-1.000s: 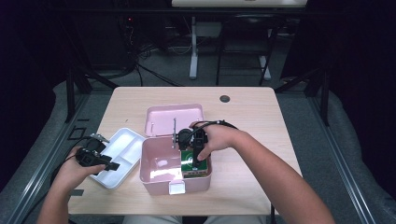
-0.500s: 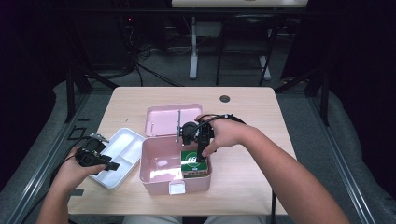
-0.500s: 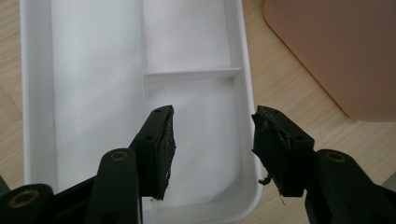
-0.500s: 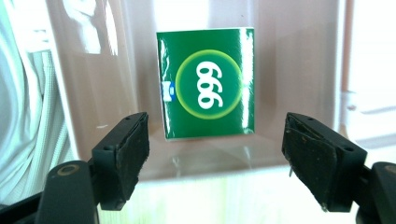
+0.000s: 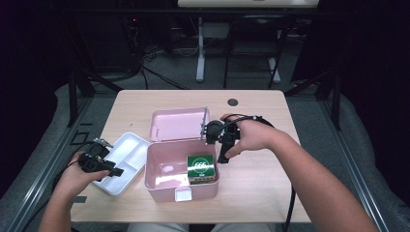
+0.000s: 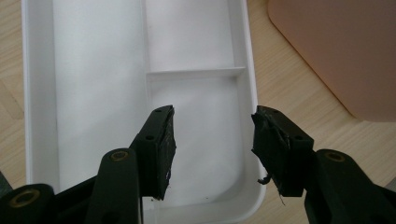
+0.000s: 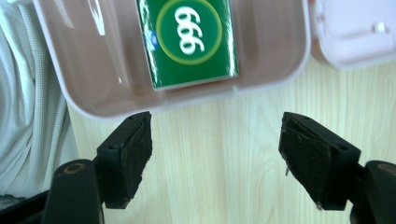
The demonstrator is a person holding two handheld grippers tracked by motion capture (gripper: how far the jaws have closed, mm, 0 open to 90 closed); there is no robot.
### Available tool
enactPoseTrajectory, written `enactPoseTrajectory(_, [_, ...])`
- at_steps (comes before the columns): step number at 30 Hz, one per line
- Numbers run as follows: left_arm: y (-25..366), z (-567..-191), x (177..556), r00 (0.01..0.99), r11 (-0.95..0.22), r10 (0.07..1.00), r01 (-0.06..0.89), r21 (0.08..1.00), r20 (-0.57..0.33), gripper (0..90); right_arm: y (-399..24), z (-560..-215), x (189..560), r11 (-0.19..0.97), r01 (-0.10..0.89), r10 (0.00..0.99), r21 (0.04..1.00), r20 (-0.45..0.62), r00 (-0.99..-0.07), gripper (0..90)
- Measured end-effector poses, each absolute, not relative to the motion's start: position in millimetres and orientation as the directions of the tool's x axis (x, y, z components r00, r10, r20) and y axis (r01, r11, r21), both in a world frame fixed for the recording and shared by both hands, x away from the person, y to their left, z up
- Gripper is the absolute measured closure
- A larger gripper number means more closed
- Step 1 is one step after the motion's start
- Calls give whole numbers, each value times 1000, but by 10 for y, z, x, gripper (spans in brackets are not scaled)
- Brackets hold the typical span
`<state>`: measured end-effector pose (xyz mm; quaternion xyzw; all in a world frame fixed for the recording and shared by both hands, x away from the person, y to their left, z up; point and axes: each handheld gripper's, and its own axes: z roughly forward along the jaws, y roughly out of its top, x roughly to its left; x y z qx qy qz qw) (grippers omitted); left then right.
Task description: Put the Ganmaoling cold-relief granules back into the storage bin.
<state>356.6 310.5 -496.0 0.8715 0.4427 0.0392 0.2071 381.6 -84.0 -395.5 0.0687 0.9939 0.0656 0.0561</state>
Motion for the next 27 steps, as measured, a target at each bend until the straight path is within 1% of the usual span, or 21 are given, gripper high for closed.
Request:
enactPoseTrajectory(7, [3095,-4978,3606,598,-524,794,764,377,-107,505,-1157,-4050,3829,964,217,235,154,-107,-966,257])
enactPoseTrajectory(12, [3082,-5006,3640,584,-513,805,775,369,-105,522,-1353,-4130,3843,938,292,315,187,-111,-943,256])
enactPoseTrajectory(17, [3107,-5051,3697,577,-523,811,788,326,-93,531,-1480,-4236,3834,917,342,369,206,-109,-923,263])
enactPoseTrajectory(22, [3142,-5066,3746,544,-491,832,814,310,-112,536,-1576,-4370,3818,894,391,421,219,-108,-901,278])
enactPoseTrajectory(27, [3181,-5077,3818,530,-487,842,826,284,-98,535,-1679,-4566,3809,840,468,504,274,-75,-861,306])
